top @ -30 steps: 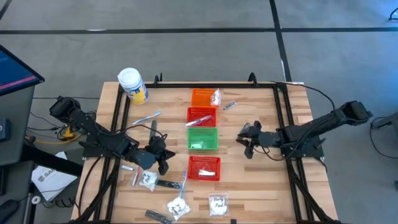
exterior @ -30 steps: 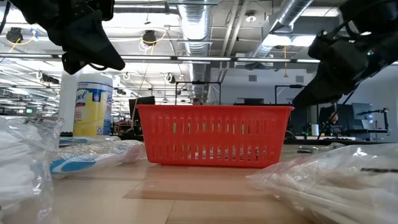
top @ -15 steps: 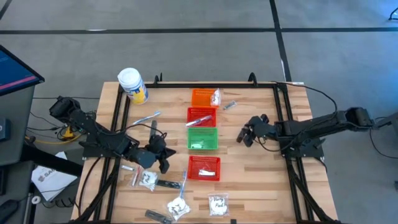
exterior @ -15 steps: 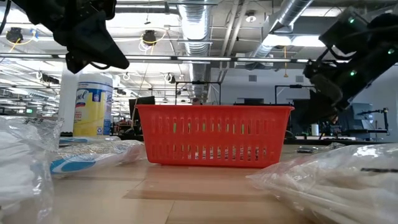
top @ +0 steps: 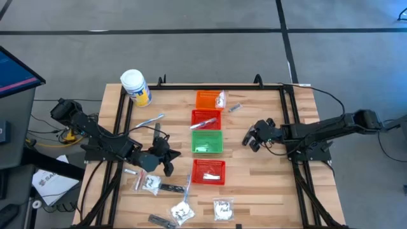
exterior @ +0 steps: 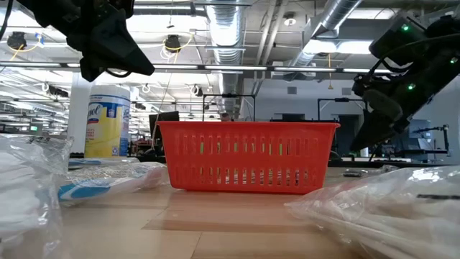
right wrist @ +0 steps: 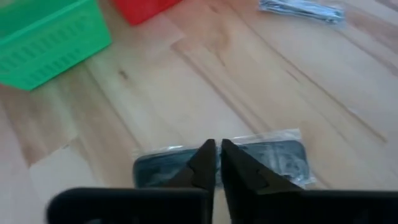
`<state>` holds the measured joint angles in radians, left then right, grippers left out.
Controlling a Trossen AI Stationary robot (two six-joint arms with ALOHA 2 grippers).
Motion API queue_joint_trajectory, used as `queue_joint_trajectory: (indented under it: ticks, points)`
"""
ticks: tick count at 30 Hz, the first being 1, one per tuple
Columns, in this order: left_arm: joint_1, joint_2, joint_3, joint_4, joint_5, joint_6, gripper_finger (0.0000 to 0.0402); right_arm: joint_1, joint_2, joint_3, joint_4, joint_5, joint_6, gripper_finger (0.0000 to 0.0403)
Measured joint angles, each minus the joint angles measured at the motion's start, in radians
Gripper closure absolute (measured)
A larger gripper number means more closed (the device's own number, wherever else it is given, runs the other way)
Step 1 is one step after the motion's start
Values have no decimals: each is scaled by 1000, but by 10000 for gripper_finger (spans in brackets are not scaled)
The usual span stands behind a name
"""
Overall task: Pick & Place Travel size toiletries
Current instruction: Adjust the black comb
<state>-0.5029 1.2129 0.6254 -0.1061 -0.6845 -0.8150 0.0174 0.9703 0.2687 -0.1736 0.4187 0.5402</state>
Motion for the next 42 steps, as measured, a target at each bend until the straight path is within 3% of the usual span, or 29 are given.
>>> queue_joint_trajectory:
  ticks: [4, 13, 24, 31, 37, 42]
  points:
    - [0, 0, 0, 1, 43, 0, 402, 31, 0, 0, 1, 0, 1, 393]
    - [-31, 0, 0, 2, 270, -26, 402, 82, 0, 0, 17, 1, 0, 398]
    - [-195, 8, 0, 111, 366, -135, 402, 88, 0, 0, 48, 2, -16, 402]
    - [-249, 182, 1, 237, 437, -198, 402, 88, 0, 0, 55, 4, -17, 402]
    - [-211, 378, 1, 236, 538, -331, 402, 88, 0, 0, 55, 4, -16, 402]
    - [-187, 438, 1, 237, 614, -368, 402, 88, 0, 0, 55, 4, -17, 402]
